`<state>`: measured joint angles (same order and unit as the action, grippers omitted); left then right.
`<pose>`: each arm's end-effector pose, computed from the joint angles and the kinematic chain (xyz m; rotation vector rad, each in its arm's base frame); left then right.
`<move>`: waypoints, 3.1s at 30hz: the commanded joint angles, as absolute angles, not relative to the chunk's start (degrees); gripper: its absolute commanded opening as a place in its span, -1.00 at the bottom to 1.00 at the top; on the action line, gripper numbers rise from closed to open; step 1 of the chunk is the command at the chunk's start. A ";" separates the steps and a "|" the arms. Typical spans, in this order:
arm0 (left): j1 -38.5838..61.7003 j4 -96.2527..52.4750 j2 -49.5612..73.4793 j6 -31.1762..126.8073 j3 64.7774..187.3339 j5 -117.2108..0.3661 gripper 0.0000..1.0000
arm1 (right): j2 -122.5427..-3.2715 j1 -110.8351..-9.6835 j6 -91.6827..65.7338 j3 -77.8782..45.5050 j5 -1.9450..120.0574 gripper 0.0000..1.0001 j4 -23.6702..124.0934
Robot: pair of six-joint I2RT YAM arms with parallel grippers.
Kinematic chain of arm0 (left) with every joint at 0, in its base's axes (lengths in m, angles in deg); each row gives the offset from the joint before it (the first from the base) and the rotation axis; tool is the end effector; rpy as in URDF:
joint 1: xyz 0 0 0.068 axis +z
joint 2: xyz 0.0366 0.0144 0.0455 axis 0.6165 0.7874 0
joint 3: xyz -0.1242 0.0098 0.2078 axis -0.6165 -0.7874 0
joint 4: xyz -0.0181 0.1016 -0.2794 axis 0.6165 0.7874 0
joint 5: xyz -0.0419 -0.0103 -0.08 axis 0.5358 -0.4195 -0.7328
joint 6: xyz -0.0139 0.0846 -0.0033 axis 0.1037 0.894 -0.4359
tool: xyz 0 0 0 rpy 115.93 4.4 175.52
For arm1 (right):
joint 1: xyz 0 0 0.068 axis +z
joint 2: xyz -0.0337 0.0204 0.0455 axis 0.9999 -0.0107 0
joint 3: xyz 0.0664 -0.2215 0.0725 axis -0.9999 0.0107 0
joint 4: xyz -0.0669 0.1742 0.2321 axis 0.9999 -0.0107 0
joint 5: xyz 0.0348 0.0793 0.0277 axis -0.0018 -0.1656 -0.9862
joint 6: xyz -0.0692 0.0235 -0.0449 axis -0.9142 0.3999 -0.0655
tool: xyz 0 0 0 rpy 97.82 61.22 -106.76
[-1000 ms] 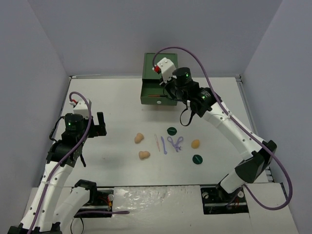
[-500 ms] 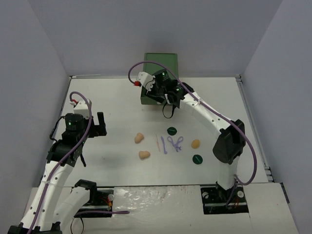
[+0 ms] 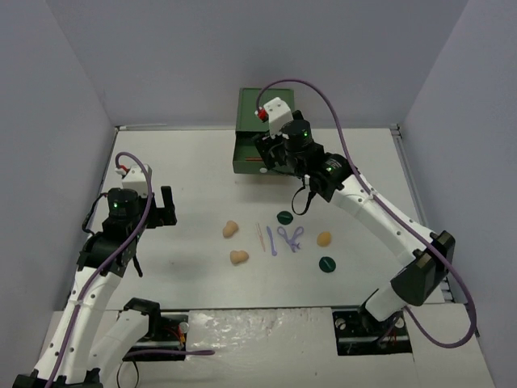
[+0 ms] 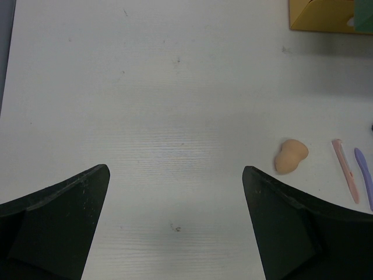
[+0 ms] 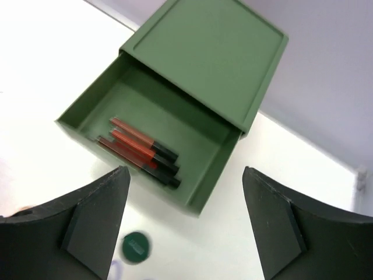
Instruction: Organize the makeup
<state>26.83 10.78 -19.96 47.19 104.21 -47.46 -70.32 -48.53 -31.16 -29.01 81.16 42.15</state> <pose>0.2583 -0.0477 0.3065 -0.0476 1.9905 -0.2181 0.3474 0.2755 0.3834 -0.5855 1.6178 0.1639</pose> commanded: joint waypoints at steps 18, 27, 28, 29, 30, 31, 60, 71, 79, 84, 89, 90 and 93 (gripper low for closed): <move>27.16 7.90 -20.20 46.65 106.62 -47.79 0.94 | -71.74 -45.27 4.91 -13.41 91.13 0.32 52.22; 27.16 7.90 -20.21 46.56 106.71 -47.71 0.94 | -76.65 -46.86 6.75 -17.24 89.27 -0.12 53.46; 27.16 7.90 -20.25 46.56 106.71 -47.75 0.94 | -77.16 -46.95 6.75 -17.58 89.19 -0.12 53.59; 27.16 7.90 -20.29 46.56 106.71 -47.78 0.94 | -77.66 -47.02 6.76 -17.93 89.11 -0.12 53.71; 27.12 7.90 -20.29 46.56 106.67 -47.74 0.94 | -78.10 -47.02 6.80 -18.41 89.07 -0.12 53.75; 27.08 7.90 -20.29 46.56 106.63 -47.71 0.94 | -78.53 -47.02 6.84 -18.89 89.03 -0.12 53.79; 27.07 7.90 -20.61 46.53 106.53 -48.02 0.94 | -85.08 -51.37 4.43 -27.79 89.92 -0.48 54.71; 27.07 7.90 -20.29 46.48 106.53 -47.90 0.94 | -90.63 -54.13 1.42 -34.08 87.42 -0.38 55.52; 27.07 7.81 -20.21 46.48 106.53 -47.96 0.94 | -93.52 -55.33 -0.62 -37.30 86.60 -0.30 56.50; 27.07 7.81 -20.21 46.48 106.53 -48.05 0.94 | -94.73 -55.97 -1.33 -38.18 86.04 -0.23 57.55; 27.07 7.81 -20.11 46.47 106.53 -48.23 0.94 | -95.48 -56.26 -1.66 -38.48 86.14 -0.15 58.65; 27.07 7.81 -20.07 46.42 106.48 -48.23 0.94 | -95.57 -56.30 -1.53 -38.62 86.28 -0.13 58.83; 27.03 7.77 -19.98 46.47 106.53 -48.32 0.94 | -95.91 -56.43 -0.89 -38.86 86.78 -0.04 59.29</move>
<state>26.83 10.76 -20.40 47.14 104.21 -47.81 -96.41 -55.71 -0.79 -35.58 85.30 53.94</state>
